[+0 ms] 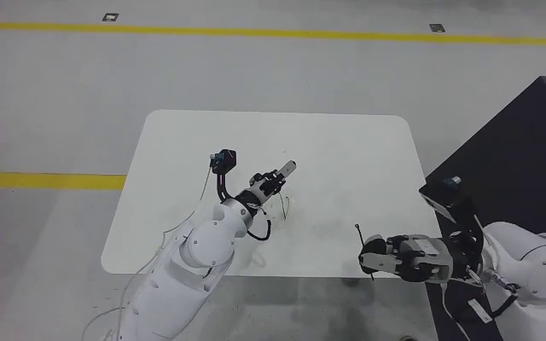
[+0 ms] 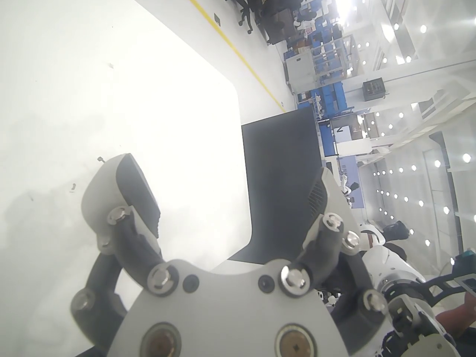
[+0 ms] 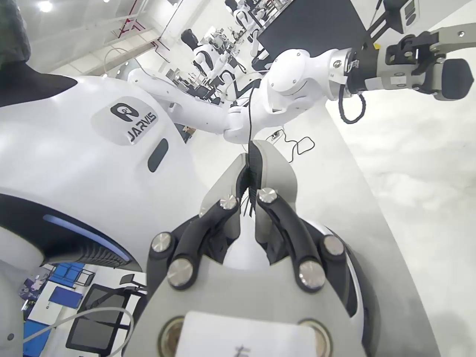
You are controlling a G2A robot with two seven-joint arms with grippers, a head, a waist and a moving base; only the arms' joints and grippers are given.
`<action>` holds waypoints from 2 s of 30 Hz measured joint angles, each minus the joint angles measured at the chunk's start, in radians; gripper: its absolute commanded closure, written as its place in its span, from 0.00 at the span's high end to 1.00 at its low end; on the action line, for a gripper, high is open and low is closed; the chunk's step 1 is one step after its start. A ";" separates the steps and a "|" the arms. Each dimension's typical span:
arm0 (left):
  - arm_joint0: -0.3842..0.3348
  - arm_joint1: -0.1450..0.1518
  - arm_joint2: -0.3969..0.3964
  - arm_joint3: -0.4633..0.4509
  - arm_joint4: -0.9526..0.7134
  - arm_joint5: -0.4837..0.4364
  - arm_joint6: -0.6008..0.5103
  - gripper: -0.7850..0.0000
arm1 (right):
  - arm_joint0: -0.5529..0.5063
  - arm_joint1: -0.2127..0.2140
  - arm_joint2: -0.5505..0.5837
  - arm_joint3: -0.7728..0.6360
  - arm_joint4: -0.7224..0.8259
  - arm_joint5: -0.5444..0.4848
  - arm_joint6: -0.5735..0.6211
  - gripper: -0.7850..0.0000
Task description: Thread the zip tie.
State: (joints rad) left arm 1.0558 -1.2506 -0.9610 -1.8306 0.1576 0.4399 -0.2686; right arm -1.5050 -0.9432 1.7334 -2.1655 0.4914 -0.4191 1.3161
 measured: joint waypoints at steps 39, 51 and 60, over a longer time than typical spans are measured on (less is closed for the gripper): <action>0.000 0.000 0.000 0.000 0.000 0.000 0.000 1.00 | 0.763 -0.032 -0.511 -0.173 -0.104 0.247 -0.240 0.00; 0.000 0.000 0.000 0.000 0.000 0.000 0.000 1.00 | 0.824 -0.031 -0.434 -0.185 0.021 0.259 -0.245 0.00; 0.000 0.000 0.000 0.000 0.000 0.000 0.000 1.00 | 0.763 -0.024 -0.459 -0.130 0.149 0.440 -0.177 0.00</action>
State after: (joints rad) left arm 1.0558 -1.2506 -0.9610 -1.8306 0.1576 0.4399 -0.2686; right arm -0.7424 -0.9671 1.2742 -2.2960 0.6403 0.0206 1.1396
